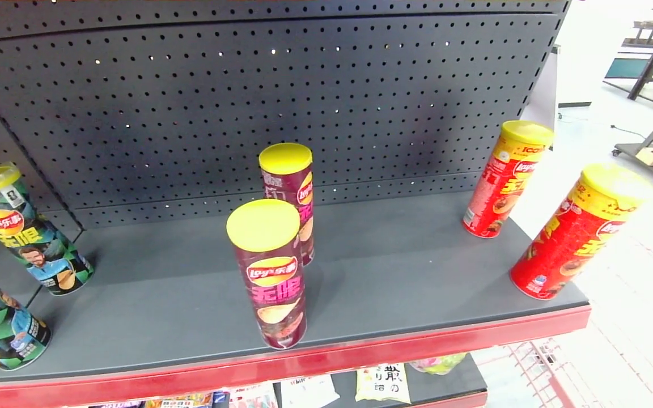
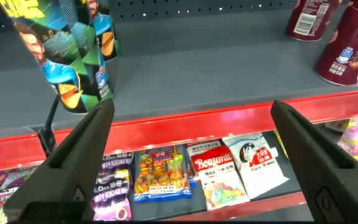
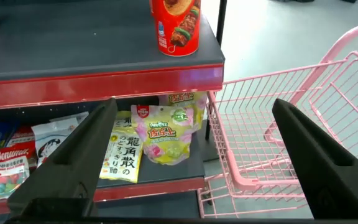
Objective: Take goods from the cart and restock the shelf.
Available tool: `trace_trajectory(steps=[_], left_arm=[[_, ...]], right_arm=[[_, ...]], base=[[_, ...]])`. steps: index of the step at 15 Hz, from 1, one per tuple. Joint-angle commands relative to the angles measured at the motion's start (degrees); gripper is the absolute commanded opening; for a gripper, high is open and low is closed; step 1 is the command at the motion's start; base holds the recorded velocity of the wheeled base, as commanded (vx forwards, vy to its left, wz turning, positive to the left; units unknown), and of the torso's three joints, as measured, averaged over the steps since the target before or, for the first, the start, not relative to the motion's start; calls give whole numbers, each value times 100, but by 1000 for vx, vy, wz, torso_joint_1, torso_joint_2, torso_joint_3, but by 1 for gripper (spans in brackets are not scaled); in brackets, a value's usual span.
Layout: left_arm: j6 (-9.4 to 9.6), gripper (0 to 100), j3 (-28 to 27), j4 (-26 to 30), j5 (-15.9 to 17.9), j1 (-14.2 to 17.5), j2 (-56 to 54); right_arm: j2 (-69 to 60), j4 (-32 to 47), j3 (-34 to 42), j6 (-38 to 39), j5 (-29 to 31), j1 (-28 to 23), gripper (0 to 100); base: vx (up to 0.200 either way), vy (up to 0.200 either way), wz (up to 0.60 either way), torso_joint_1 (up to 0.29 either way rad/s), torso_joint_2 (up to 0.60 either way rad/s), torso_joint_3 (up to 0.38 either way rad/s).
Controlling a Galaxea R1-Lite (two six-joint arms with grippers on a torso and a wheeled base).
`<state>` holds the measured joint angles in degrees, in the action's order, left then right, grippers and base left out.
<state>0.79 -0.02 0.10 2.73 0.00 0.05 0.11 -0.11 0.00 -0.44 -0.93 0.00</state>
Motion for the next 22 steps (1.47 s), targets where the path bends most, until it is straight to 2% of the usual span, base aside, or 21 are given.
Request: trace_trajectory(steps=[1, 5, 8, 13, 14, 15, 16, 17, 19, 20, 21, 22], left_arm=[[-9, 100, 2, -1, -9, 0, 21], [26, 100, -6, -1, -9, 9, 136], [44, 100, -6, -1, -9, 0, 136], [53, 100, 2, -1, -9, 9, 21], [149, 100, -6, -10, 8, 9, 21], [395, 100, -6, -27, 70, 9, 21], [439, 100, -6, -36, 96, 9, 21], [431, 100, 2, -62, 96, 9, 4], [272, 100, 2, -80, -238, 9, 4], [220, 100, 2, -54, -282, 18, 13], [123, 100, 2, -36, -282, 18, 13], [-70, 100, 2, -27, -282, 18, 4]], right_arm=[[-2, -7, 0, 0, -4, 0, 100], [-2, 2, 0, -9, -30, 0, 100], [-2, -7, 0, 26, -39, 0, 100], [-2, -7, 0, 26, -39, 0, 100], [-2, -7, 0, 26, -39, 0, 100], [-2, -7, 0, 26, -39, 0, 100], [-2, -7, 0, 18, -39, 0, 100], [-2, -7, 0, 18, -48, 0, 100], [-2, -7, 0, 18, -48, 0, 100], [-2, -7, 0, 35, -39, 0, 100], [-2, -7, 0, 35, -39, 0, 100], [-2, -7, 0, 26, -39, 0, 100]], base=[[0, 0, 0, 0, 0, 0], [0, 0, 0, 0, 0, 0], [0, 0, 600, 4, 2, -1], [0, 0, 0, 0, 0, 0], [0, 0, 0, 0, 0, 0], [0, 0, 0, 0, 0, 0], [0, 0, 0, 0, 0, 0], [0, 0, 0, 0, 0, 0], [0, 0, 0, 0, 0, 0], [0, 0, 0, 0, 0, 0], [0, 0, 0, 0, 0, 0], [0, 0, 0, 0, 0, 0]])
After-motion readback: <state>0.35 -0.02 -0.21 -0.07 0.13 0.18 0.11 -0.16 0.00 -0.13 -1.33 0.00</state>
